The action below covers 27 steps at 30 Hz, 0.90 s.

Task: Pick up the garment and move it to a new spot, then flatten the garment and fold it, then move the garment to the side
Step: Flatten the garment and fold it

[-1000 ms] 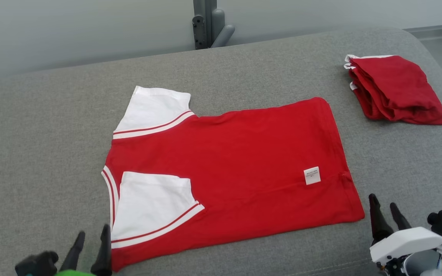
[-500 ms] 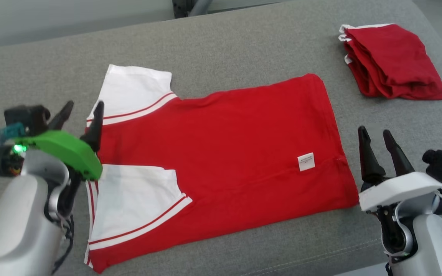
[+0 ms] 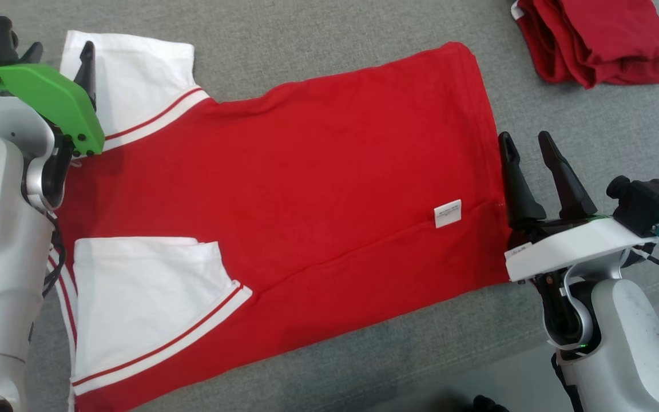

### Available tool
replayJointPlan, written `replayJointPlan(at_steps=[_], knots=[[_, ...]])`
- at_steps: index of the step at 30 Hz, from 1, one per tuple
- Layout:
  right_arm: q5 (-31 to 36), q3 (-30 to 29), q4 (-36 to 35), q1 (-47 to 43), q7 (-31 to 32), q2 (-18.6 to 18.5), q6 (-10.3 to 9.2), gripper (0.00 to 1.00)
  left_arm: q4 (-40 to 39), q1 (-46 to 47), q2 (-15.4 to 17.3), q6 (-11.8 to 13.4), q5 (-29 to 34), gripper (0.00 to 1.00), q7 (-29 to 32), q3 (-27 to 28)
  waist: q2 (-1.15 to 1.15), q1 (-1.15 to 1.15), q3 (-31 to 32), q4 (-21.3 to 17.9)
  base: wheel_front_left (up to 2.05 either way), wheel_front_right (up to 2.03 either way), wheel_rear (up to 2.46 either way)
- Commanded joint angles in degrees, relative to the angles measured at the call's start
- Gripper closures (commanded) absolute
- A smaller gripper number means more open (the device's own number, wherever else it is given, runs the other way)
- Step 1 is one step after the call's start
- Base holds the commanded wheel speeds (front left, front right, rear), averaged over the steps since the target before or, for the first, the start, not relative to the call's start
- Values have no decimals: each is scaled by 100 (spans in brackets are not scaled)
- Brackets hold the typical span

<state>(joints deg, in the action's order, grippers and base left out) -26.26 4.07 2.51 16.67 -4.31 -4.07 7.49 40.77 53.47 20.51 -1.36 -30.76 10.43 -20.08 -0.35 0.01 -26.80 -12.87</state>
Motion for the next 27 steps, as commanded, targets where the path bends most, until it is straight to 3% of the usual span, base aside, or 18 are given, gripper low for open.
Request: replayJointPlan(at_steps=[1,5,10,12,13,14,15,20,27], knots=[[-32,21,-48,37,-58,-21,-1,0,188,182,-5,69,88,0,-102,32,35,-1,-400,-320,0,0,0],[-81,48,-89,-14,-136,-16,-1,0,640,370,-25,154,143,0,-218,-17,35,-1,-419,-365,0,0,0],[-107,57,-121,-20,-190,-34,-1,0,1097,439,-57,50,156,2,-272,-107,35,-1,-390,-370,0,0,0],[-113,53,-147,-5,-189,-41,-1,0,1233,436,-88,-19,168,55,-243,-167,35,-1,-366,-355,0,0,0],[-113,43,-156,10,-184,-52,-1,0,1287,432,-98,-56,176,67,-241,-193,35,-1,-353,-344,0,0,0],[-104,26,-165,31,-180,-70,-1,0,1338,434,-108,-87,170,89,-262,-209,35,-1,-338,-326,0,0,0],[-94,6,-174,50,-175,-84,-1,0,1379,438,-124,-118,158,100,-281,-221,35,-1,-316,-302,0,0,0],[-19,-45,-186,158,-80,-187,-1,0,1433,420,-155,-236,97,100,-449,-247,35,-1,-213,-191,0,0,0],[225,-27,148,708,506,-617,-1,0,1144,445,-302,-436,-74,100,-953,-186,35,-1,-4,82,0,0,0]])
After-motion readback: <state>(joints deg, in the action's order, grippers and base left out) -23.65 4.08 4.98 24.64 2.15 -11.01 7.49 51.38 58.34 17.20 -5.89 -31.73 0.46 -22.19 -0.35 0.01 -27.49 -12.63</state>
